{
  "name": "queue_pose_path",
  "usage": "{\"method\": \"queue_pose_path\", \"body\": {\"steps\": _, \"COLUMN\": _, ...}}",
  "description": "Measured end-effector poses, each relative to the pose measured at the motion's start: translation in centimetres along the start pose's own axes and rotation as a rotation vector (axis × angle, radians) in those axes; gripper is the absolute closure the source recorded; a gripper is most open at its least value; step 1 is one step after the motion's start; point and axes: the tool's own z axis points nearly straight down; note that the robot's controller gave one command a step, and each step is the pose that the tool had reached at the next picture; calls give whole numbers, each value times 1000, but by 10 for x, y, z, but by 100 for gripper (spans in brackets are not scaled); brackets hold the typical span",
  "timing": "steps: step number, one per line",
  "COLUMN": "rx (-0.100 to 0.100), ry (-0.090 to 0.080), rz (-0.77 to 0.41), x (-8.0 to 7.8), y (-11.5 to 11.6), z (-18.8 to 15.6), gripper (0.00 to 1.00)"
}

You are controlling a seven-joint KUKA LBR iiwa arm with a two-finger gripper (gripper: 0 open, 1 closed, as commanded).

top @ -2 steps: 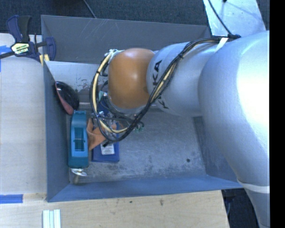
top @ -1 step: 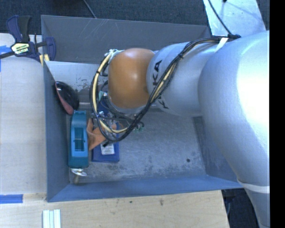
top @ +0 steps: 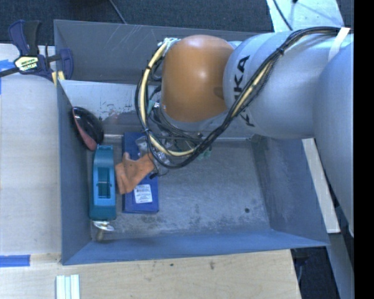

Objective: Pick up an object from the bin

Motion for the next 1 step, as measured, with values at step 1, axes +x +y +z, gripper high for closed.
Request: {"method": "queue_pose_path", "body": {"steps": 1, "rx": 0, "ry": 0, "rz": 0, "x": 0, "y": 0, "z": 0, "gripper": 100}}
